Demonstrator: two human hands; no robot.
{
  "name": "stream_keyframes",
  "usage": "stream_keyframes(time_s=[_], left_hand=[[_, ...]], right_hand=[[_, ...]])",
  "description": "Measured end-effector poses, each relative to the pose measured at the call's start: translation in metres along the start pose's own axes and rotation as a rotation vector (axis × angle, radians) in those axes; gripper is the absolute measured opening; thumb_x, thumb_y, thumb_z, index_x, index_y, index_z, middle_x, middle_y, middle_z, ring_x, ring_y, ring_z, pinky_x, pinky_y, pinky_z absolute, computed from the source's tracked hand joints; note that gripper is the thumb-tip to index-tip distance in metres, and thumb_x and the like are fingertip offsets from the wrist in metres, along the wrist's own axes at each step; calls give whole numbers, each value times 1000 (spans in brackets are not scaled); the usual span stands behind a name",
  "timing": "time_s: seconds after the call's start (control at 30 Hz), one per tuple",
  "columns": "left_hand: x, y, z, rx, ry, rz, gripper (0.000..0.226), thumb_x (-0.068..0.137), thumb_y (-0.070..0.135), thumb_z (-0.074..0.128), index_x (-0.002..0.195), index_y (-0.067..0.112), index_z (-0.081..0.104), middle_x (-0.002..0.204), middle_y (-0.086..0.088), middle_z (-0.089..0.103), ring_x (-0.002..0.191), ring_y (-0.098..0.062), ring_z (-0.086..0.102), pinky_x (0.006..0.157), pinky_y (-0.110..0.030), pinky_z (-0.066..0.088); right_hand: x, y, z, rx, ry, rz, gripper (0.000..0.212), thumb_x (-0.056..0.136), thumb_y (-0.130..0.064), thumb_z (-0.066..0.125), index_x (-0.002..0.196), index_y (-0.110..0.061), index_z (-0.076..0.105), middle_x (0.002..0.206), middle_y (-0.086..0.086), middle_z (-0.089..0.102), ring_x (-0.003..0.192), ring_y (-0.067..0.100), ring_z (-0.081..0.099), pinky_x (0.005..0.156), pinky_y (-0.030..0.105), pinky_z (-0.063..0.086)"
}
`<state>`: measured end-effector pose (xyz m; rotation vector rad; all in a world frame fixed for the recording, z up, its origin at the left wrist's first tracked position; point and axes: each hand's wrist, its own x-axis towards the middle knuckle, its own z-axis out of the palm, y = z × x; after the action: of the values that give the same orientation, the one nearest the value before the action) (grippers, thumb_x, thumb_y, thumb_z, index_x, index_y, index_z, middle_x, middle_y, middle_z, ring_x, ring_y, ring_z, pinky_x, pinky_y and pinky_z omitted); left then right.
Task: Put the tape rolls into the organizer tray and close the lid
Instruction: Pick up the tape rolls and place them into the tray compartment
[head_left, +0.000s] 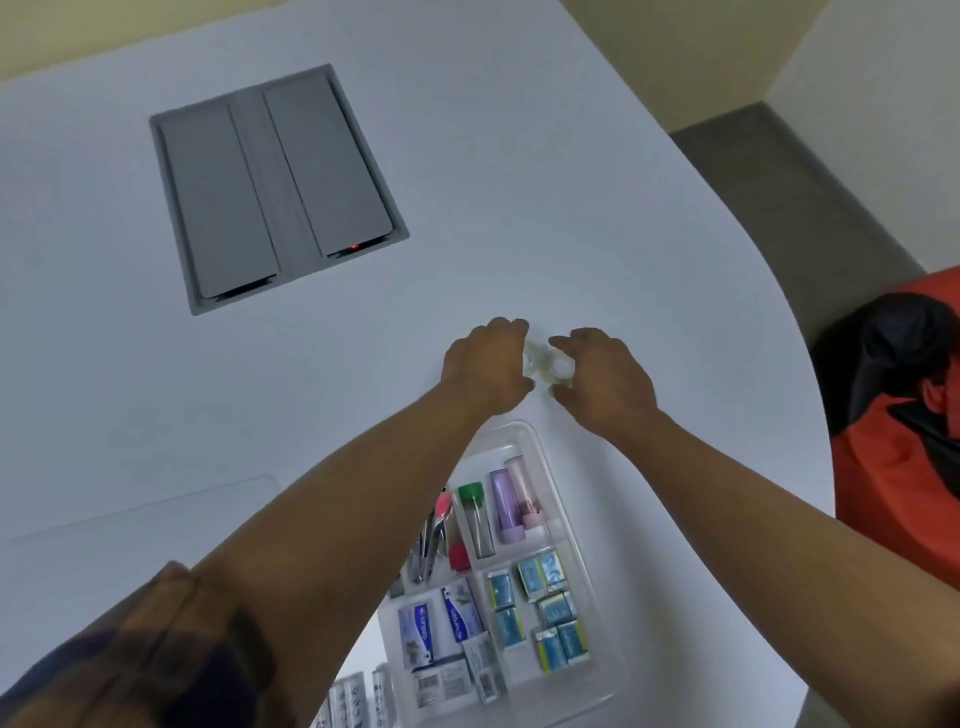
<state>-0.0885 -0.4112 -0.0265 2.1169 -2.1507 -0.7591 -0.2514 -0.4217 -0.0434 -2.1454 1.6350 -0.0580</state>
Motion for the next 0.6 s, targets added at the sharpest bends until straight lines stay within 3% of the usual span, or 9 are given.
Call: stream_keyframes(time_s=[0.07,0.23,0.33,0.43,0.6], left_hand=[[6,1,8,37,-48,37,62,82,30,71,137,17,45,135,-7,51,120,-29,53,95,-42,46],[12,-5,17,92,17,80,41,87,24,64,126,15,54,125,-8,50,109,-29,55,84,-40,47],[9,-7,13,90,10,54,50,82,26,66,127,14,50,121,-8,50,107,-29,56,79,-39,47],[2,-10,6,20,9,2,56,77,32,69,126,12,52,121,-8,49,103,-30,58,79,-39,51],[-20,-30,-16,-174,135,-104,56,71,37,76,119,12,60,118,-8,49,98,-29,58,79,-36,50]], right_hand=[[1,3,3,-34,-11,-11,56,81,-27,68,134,-26,51,140,6,48,119,30,48,89,44,50],[-3,7,7,-91,-1,-73,49,81,-22,67,128,-30,56,126,2,57,106,27,54,78,37,51],[-8,6,9,-97,8,-74,44,80,-22,65,122,-27,57,112,3,60,96,26,56,69,33,49],[-15,6,9,-65,31,-44,47,73,-29,67,119,-23,55,104,3,60,91,25,57,65,33,49],[-23,-4,1,27,97,12,54,71,-36,69,121,-20,55,108,5,58,95,27,59,69,35,51]])
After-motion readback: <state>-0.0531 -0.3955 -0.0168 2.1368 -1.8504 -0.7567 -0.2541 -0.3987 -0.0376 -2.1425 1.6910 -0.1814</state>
